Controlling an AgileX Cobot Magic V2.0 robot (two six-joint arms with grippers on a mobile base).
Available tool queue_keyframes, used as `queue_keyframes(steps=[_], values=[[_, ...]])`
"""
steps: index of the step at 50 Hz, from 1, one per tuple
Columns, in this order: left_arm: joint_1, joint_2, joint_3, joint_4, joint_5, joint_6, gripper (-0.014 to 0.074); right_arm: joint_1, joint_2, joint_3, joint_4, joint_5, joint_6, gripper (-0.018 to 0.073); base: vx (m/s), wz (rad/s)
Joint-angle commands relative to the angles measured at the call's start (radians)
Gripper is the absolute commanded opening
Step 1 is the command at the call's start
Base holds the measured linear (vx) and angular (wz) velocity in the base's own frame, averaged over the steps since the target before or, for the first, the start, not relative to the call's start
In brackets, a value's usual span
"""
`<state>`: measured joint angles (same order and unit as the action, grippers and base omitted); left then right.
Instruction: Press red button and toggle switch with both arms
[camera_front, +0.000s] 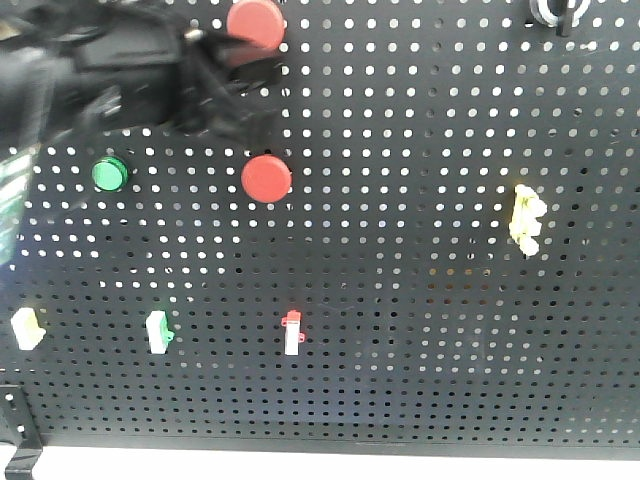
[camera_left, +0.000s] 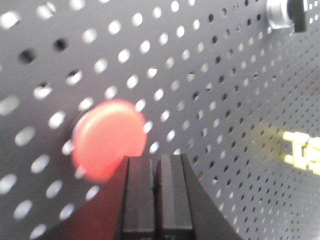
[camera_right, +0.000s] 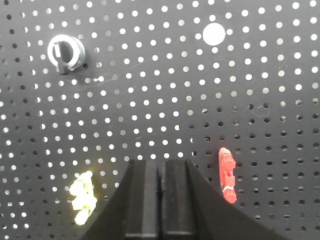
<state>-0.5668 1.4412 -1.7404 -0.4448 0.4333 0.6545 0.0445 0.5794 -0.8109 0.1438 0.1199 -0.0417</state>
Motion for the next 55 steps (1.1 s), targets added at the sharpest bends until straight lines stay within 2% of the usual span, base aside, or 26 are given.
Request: queue_keyframes(steps=[1, 20, 31, 40, 47, 55], values=[[-0.004, -0.026, -0.045, -0.021, -0.125, -0.001, 0.0001, -0.005, 0.006, -0.034, -0.009, -0.078, -0.012, -0.0003, 0.00, 0.00], [0.016, 0.017, -0.046, -0.013, -0.199, -0.021, 0.0001, -0.005, 0.006, -0.034, -0.011, -0.076, -0.023, -0.0003, 0.00, 0.00], [0.038, 0.041, -0.046, -0.014, -0.183, -0.047, 0.0001, -0.005, 0.006, -0.034, -0.011, -0.075, -0.057, -0.0003, 0.00, 0.00], [0.022, -0.019, -0.046, -0.024, -0.096, -0.046, 0.0001, -0.005, 0.006, -0.034, -0.011, -0.053, -0.061, -0.0003, 0.00, 0.00], [-0.005, -0.123, -0.046, -0.019, 0.017, -0.014, 0.0001, -0.005, 0.003, -0.034, -0.010, 0.016, -0.132, -0.0003, 0.00, 0.00], [-0.004, -0.205, -0.045, -0.020, 0.097, -0.037, 0.0001, 0.002, 0.009, -0.035, 0.026, 0.036, -0.198, -0.0003, 0.00, 0.00]])
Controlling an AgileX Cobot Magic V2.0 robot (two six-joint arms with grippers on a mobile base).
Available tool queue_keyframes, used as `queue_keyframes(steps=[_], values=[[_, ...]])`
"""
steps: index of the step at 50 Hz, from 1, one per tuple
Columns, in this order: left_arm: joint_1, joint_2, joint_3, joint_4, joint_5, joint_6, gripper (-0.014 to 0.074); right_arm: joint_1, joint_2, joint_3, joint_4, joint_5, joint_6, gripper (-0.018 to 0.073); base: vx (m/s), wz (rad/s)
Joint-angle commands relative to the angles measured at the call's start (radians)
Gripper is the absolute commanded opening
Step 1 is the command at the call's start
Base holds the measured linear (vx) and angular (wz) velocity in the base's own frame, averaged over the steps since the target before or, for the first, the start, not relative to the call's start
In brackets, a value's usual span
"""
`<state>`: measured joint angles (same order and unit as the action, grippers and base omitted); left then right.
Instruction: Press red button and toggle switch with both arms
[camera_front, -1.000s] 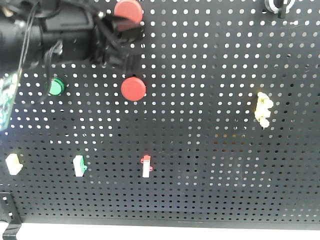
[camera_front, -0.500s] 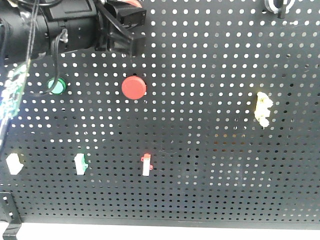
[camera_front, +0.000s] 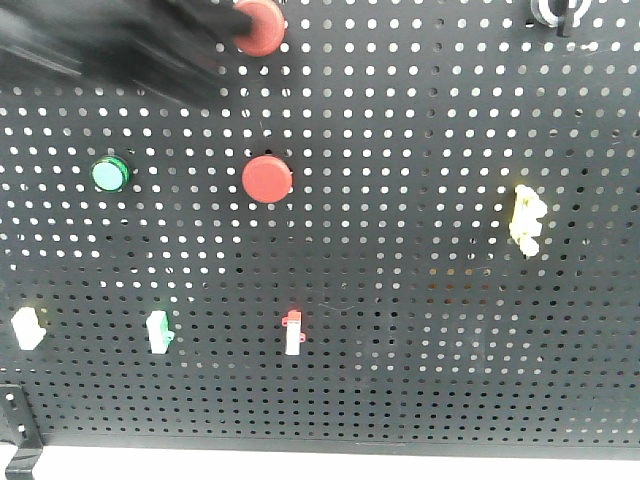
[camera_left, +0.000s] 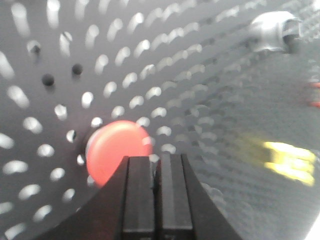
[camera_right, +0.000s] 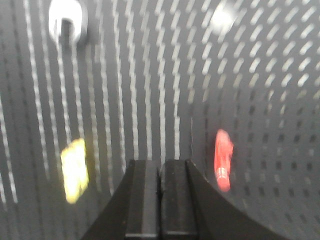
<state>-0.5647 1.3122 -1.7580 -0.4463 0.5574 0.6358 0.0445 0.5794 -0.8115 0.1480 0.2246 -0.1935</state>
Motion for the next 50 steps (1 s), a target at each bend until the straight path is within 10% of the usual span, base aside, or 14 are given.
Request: queue_keyframes(steps=[1, 20, 50], values=[[-0.006, -0.083, -0.024, -0.016, -0.023, -0.024, 0.0001, 0.005, 0.012, -0.036, 0.026, -0.068, -0.053, -0.0003, 0.00, 0.00], [-0.006, -0.106, 0.157, -0.018, -0.085, -0.027, 0.0001, 0.316, 0.356, -0.370, 0.145, -0.031, -0.234, -0.0003, 0.00, 0.00], [-0.006, -0.109, 0.162, -0.017, -0.102, -0.028, 0.0001, 0.316, 0.620, -0.732, 0.111, 0.006, -0.228, -0.0003, 0.00, 0.00]])
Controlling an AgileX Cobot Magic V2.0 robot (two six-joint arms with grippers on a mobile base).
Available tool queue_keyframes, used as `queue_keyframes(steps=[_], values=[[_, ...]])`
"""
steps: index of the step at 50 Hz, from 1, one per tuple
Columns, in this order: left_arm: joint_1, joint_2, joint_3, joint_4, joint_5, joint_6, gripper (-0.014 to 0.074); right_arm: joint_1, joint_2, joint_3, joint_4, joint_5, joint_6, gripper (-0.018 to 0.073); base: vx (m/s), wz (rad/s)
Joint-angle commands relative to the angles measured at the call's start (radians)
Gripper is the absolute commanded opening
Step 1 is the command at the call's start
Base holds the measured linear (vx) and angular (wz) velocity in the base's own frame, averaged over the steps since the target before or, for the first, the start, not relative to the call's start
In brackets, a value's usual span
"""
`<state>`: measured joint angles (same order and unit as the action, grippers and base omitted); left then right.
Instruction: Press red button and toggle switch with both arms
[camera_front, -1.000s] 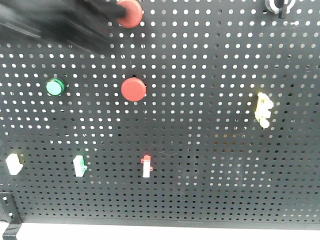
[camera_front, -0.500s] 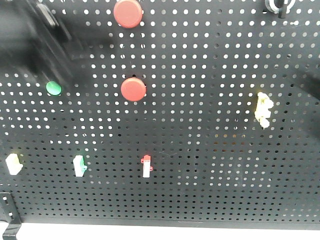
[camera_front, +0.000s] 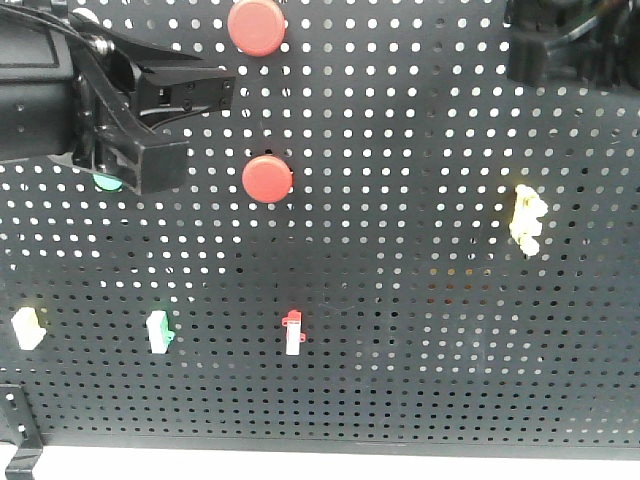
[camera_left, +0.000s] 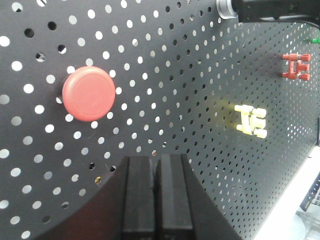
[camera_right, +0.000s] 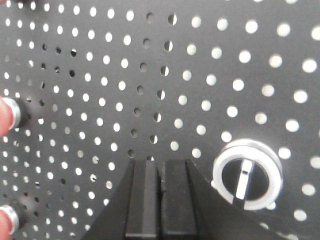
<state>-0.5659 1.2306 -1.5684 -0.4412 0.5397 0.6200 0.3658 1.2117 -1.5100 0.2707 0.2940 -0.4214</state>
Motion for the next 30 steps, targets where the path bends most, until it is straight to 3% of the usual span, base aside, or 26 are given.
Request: queue_keyframes(steps=[1, 8, 18, 30], values=[[-0.005, -0.028, -0.028, -0.021, -0.084, -0.012, 0.0001, -0.012, -0.011, -0.033, -0.012, -0.063, 0.007, -0.0003, 0.00, 0.00], [-0.005, -0.028, -0.028, -0.016, -0.084, -0.012, 0.0001, -0.083, -0.013, -0.033, -0.018, -0.033, 0.103, -0.0003, 0.00, 0.00], [-0.005, -0.028, -0.028, -0.016, -0.086, -0.011, 0.0001, -0.151, -0.013, -0.033, -0.033, -0.013, 0.114, -0.0003, 0.00, 0.00], [-0.005, -0.028, -0.028, -0.016, -0.093, -0.011, 0.0001, -0.151, -0.013, -0.033, -0.036, 0.001, 0.117, -0.0003, 0.00, 0.00]])
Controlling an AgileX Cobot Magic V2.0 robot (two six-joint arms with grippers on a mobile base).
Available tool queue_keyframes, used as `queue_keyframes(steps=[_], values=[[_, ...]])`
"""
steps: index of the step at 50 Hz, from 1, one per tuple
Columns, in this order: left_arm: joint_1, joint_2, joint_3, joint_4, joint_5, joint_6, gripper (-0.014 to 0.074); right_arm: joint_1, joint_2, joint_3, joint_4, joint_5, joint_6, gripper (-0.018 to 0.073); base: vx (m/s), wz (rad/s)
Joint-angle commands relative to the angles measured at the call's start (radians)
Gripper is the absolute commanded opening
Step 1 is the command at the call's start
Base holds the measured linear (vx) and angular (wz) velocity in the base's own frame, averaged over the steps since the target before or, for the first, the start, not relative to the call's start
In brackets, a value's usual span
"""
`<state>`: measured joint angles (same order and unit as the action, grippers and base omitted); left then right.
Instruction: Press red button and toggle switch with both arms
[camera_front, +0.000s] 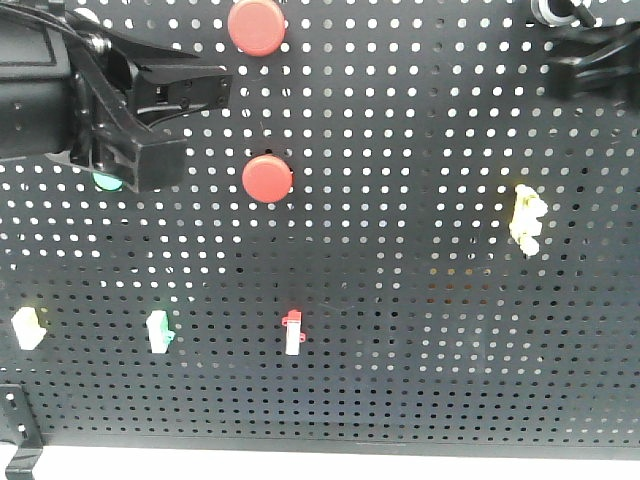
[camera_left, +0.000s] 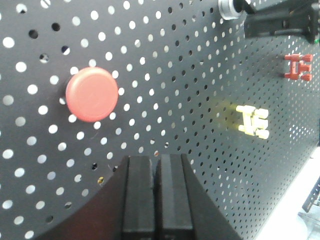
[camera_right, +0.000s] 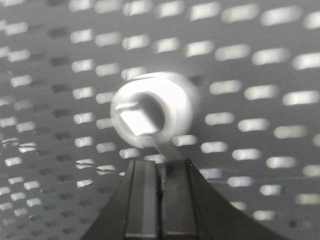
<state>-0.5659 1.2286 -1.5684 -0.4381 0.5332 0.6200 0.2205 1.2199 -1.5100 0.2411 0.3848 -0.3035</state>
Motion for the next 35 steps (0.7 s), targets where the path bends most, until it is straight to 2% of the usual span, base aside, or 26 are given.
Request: queue_keyframes(steps=[1, 11, 16, 19, 24, 25, 29, 35], values=[[-0.005, -0.026, -0.028, -0.019, -0.087, -0.011, 0.0001, -0.006, -0.022, -0.033, -0.008, -0.088, -0.003, -0.0003, 0.00, 0.00], [-0.005, -0.026, -0.028, 0.011, -0.068, -0.019, 0.0001, -0.006, -0.061, -0.033, -0.051, 0.022, 0.005, -0.0003, 0.00, 0.00], [-0.001, -0.026, -0.028, 0.069, -0.040, -0.102, 0.0001, -0.006, -0.098, -0.030, -0.100, 0.107, 0.047, -0.0003, 0.00, 0.00], [0.008, -0.026, -0.028, 0.135, -0.001, -0.171, 0.0001, -0.006, -0.123, -0.021, -0.148, 0.144, 0.091, -0.0003, 0.00, 0.00], [0.039, -0.027, -0.001, 0.300, 0.085, -0.332, 0.0001, -0.006, -0.197, 0.050, -0.241, 0.146, 0.160, -0.0003, 0.00, 0.00], [0.041, -0.027, 0.006, 0.312, 0.090, -0.354, 0.0001, -0.006, -0.214, 0.073, -0.262, 0.146, 0.174, -0.0003, 0.00, 0.00], [0.067, -0.033, 0.061, 0.458, 0.147, -0.471, 0.0001, -0.006, -0.285, 0.185, -0.334, 0.135, 0.225, -0.0003, 0.00, 0.00], [0.098, -0.068, 0.209, 0.635, 0.182, -0.620, 0.0001, -0.006, -0.428, 0.370, -0.377, 0.101, 0.269, -0.0003, 0.00, 0.00]])
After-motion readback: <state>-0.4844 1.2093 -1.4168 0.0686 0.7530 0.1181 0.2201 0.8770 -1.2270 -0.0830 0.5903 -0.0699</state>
